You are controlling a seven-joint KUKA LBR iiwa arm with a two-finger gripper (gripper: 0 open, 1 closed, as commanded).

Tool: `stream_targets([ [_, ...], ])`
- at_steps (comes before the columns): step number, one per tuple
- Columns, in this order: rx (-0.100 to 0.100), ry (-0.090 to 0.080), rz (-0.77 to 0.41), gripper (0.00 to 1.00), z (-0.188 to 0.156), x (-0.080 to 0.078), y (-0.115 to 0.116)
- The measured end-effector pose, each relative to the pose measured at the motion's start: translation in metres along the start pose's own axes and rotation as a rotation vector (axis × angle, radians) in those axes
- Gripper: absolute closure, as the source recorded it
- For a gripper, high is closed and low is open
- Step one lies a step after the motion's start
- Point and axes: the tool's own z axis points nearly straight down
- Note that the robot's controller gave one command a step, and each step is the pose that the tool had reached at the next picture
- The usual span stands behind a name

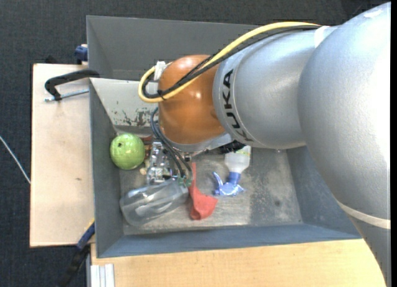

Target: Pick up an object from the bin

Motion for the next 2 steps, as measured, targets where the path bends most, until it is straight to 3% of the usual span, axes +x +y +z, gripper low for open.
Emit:
stream_targets([
  [1, 0.002, 0.004, -0.039, 1.0, -0.033, 0.018, -0.003],
  [2, 0.002, 0.004, 0.088, 0.0, -0.009, 0.013, -0.022],
])
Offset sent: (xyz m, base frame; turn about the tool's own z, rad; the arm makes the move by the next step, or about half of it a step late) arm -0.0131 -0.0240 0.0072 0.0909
